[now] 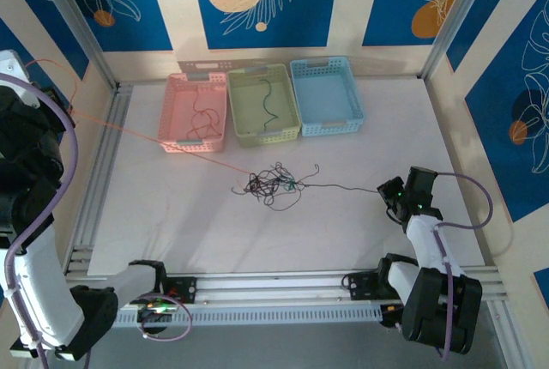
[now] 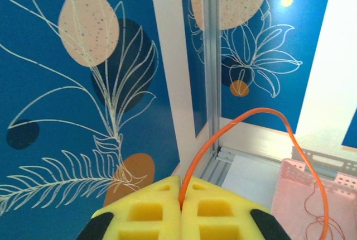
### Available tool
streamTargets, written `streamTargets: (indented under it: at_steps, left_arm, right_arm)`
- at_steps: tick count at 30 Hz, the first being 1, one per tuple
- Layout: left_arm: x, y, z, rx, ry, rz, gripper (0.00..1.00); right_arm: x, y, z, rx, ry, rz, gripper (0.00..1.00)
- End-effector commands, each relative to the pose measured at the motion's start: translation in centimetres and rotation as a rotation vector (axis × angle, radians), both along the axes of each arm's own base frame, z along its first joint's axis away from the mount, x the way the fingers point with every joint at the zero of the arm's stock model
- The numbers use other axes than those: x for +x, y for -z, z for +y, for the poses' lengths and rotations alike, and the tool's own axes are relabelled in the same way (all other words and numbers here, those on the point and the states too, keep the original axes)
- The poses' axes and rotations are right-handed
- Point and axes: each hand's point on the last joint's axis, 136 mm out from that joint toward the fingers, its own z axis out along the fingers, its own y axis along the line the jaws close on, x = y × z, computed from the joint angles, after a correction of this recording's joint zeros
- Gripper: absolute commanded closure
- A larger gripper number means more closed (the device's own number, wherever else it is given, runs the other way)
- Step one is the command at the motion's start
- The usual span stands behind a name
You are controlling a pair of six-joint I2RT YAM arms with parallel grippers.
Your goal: Untangle the cables
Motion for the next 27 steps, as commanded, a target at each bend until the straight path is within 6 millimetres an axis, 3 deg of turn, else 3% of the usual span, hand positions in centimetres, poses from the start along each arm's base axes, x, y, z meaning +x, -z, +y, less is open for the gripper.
streamTargets:
  at_steps: [1,5,9,12,14,17,20,22,24,27]
  left_arm:
    - [-1.8,-1.4,1.3,0.033,-0.083,-0.031,1.00]
    - [-1.3,-1.0,0.7,0.018,-0.040,-0.020,1.00]
    - [2.0,3.0,-3.3,-0.093,0.198,0.047,1.00]
    - [5.2,9.3,-8.3,-0.264,0.449,0.197,1.00]
    - [6.8,14.8,-11.3,-0.396,0.568,0.304,1.00]
    - [7.3,21.5,-13.7,-0.532,0.643,0.388,1.00]
    - [7.1,26.8,-15.2,-0.583,0.677,0.497,1.00]
    - [6.7,29.4,-15.6,-0.581,0.680,0.569,1.00]
    - [6.3,31.1,-15.7,-0.566,0.679,0.613,1.00]
    - [6.0,33.0,-15.3,-0.545,0.654,0.653,1.00]
  right_arm:
    - [0.0,0.2,-0.4,0.000,0.021,0.008,1.00]
    - [0.0,0.2,-0.3,-0.001,0.019,0.008,1.00]
    - [0.2,0.0,-0.1,-0.009,0.004,0.000,1.00]
    - [0.3,-0.1,0.2,-0.017,-0.014,-0.004,1.00]
    - [0.4,-0.1,0.3,-0.022,-0.023,-0.002,1.00]
    - [0.5,-0.1,0.5,-0.023,-0.032,0.001,1.00]
    - [0.7,-0.1,0.7,-0.025,-0.047,0.002,1.00]
    - [0.9,-0.3,1.0,-0.029,-0.073,-0.002,0.90]
    - [1.2,-0.5,1.4,-0.036,-0.094,-0.009,0.62]
    - [1.4,-0.8,1.8,-0.051,-0.124,-0.013,0.40]
